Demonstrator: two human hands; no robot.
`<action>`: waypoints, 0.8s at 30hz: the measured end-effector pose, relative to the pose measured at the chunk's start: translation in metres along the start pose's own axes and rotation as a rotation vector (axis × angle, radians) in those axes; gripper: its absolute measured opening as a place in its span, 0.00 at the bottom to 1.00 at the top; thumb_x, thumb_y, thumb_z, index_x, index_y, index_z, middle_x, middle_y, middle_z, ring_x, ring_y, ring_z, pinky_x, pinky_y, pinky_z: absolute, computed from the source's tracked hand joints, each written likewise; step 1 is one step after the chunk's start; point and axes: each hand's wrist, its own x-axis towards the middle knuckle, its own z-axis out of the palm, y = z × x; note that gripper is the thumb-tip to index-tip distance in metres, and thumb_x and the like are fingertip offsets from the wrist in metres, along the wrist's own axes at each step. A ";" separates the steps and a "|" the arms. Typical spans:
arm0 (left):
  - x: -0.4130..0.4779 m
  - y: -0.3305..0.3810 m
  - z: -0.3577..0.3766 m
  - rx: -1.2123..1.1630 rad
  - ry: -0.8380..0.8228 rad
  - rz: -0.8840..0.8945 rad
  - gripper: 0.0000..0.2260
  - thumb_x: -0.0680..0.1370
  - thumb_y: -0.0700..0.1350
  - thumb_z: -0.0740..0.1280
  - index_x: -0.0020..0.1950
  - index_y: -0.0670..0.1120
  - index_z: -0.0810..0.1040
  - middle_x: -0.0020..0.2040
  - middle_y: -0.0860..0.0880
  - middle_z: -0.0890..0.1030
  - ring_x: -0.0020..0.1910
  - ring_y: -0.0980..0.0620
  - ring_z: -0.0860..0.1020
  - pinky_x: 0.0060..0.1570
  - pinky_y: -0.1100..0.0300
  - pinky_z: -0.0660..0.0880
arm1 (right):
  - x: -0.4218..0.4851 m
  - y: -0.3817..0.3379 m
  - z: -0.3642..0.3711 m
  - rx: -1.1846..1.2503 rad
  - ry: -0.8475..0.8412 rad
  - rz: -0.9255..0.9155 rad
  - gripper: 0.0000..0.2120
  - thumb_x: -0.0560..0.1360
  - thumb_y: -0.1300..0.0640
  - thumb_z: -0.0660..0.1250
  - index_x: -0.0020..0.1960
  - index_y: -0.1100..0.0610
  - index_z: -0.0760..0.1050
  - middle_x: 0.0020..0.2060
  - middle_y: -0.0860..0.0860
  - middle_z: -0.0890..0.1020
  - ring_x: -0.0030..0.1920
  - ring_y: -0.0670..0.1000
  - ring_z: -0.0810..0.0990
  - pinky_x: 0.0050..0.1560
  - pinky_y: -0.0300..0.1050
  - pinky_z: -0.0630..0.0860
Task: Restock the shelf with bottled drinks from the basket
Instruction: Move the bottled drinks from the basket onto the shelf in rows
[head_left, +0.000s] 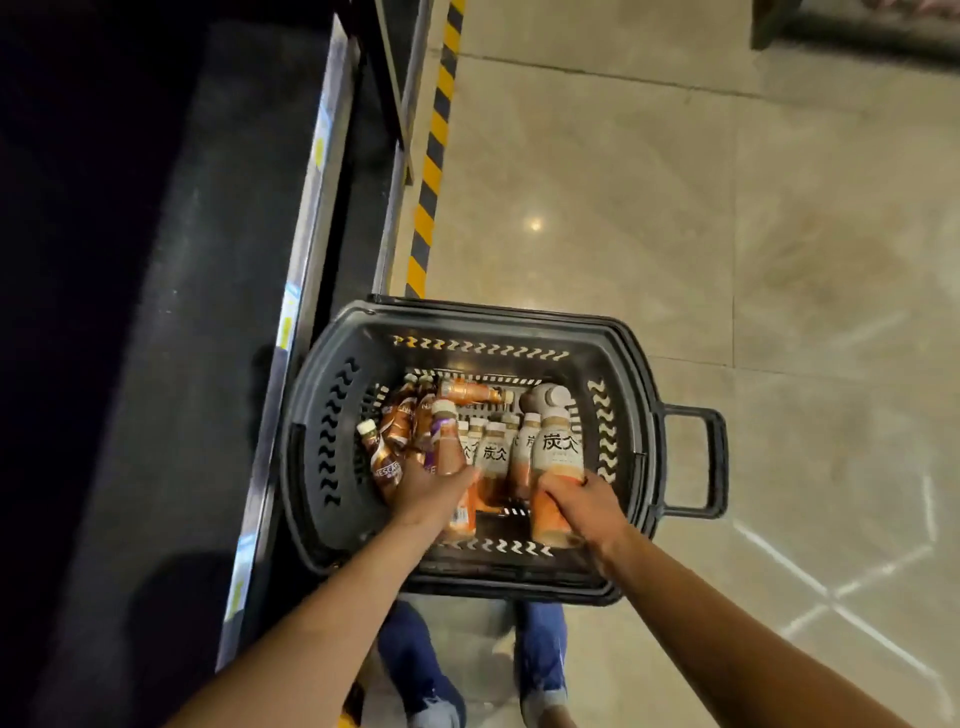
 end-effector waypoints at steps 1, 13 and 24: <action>-0.034 0.011 -0.006 -0.040 -0.024 0.022 0.32 0.73 0.49 0.74 0.73 0.45 0.65 0.63 0.44 0.77 0.59 0.44 0.77 0.60 0.51 0.74 | -0.032 -0.013 -0.007 0.005 -0.022 -0.011 0.18 0.72 0.57 0.74 0.60 0.59 0.77 0.48 0.57 0.85 0.45 0.55 0.84 0.42 0.46 0.81; -0.424 0.115 -0.084 -0.293 -0.060 0.380 0.22 0.72 0.52 0.75 0.62 0.50 0.72 0.54 0.49 0.81 0.49 0.52 0.80 0.45 0.57 0.76 | -0.421 -0.140 -0.117 0.207 -0.232 -0.424 0.24 0.70 0.50 0.77 0.63 0.56 0.76 0.53 0.55 0.86 0.50 0.55 0.86 0.44 0.48 0.81; -0.630 0.104 -0.141 -0.494 0.306 0.773 0.12 0.73 0.46 0.75 0.48 0.46 0.74 0.35 0.52 0.78 0.29 0.63 0.78 0.28 0.72 0.73 | -0.600 -0.161 -0.127 0.028 -0.438 -0.810 0.24 0.65 0.52 0.77 0.59 0.52 0.78 0.49 0.53 0.87 0.47 0.53 0.86 0.45 0.50 0.82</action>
